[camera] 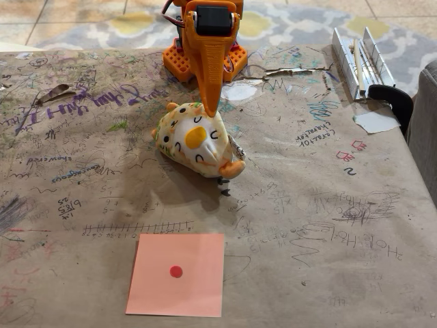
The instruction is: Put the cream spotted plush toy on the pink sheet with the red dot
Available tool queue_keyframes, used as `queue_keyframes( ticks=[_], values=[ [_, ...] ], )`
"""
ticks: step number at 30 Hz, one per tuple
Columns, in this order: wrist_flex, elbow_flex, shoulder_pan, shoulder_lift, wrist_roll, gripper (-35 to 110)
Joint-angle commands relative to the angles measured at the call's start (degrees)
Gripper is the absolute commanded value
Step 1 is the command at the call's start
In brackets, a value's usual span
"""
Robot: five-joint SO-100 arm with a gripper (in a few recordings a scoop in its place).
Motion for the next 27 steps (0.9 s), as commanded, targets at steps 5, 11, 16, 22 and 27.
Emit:
queue_keyframes(
  ticks=[5,11,16,22,27],
  values=[
    [0.4,-1.1,-1.4,1.0,-1.8,0],
    [0.4,-1.1,-1.4,1.0,-1.7,0],
    [0.5,-1.1,-1.1,1.0,-1.8,0],
    [0.7,-1.1,-1.5,1.0,-2.8,0],
    [0.8,-1.1,-2.3,0.9,-4.7,0]
  ],
)
